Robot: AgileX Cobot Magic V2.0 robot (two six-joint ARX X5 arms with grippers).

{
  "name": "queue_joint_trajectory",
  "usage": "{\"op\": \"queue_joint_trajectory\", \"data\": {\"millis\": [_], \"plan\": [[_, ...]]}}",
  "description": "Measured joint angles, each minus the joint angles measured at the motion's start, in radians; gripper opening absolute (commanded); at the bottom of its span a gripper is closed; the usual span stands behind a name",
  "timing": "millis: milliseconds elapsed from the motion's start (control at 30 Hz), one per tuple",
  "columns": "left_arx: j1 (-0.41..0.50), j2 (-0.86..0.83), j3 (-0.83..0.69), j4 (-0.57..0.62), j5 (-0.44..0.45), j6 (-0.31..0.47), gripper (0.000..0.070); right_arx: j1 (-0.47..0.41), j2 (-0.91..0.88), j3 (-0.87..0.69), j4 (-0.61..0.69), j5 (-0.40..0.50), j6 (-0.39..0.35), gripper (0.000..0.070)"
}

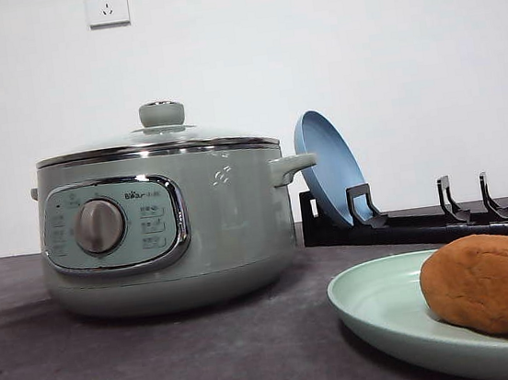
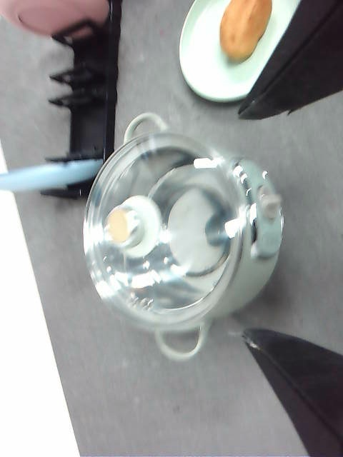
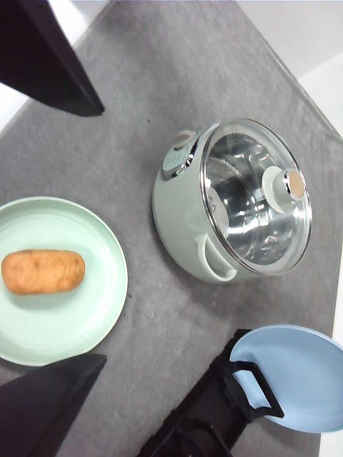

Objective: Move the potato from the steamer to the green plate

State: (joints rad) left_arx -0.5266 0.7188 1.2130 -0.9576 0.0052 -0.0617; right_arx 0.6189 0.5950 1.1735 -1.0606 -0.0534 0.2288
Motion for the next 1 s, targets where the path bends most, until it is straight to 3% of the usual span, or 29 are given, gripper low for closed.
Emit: {"op": "queue_joint_trajectory", "data": {"millis": [233, 433, 733, 767, 800, 833, 867, 1000], "plan": [[0.0, -0.221, -0.189, 0.044, 0.065, -0.085, 0.0596, 0.0, -0.072, -0.146, 0.063, 0.001, -0.01, 0.07], [0.0, -0.236, -0.195, 0.05, 0.066, -0.119, 0.0595, 0.0, -0.103, -0.278, 0.092, -0.044, -0.005, 0.07], [0.0, -0.236, -0.195, 0.05, 0.066, -0.131, 0.0587, 0.0, -0.104, -0.284, 0.183, -0.108, 0.008, 0.07], [0.0, -0.236, -0.195, 0.05, 0.066, -0.132, 0.0534, 0.0, -0.104, -0.284, 0.187, -0.107, 0.008, 0.0675], [0.0, -0.236, -0.195, 0.05, 0.066, -0.132, 0.0371, 0.0, -0.104, -0.284, 0.188, -0.107, 0.009, 0.0517], [0.0, -0.236, -0.195, 0.05, 0.066, -0.131, 0.0138, 0.0, -0.104, -0.284, 0.189, -0.108, 0.011, 0.0234], [0.0, -0.236, -0.195, 0.05, 0.066, -0.13, 0.0012, 0.0, -0.104, -0.284, 0.189, -0.107, 0.014, 0.0035], [0.0, -0.236, -0.195, 0.049, 0.065, -0.123, 0.0006, 0.0, -0.104, -0.284, 0.19, -0.1, 0.013, 0.0021]]}}
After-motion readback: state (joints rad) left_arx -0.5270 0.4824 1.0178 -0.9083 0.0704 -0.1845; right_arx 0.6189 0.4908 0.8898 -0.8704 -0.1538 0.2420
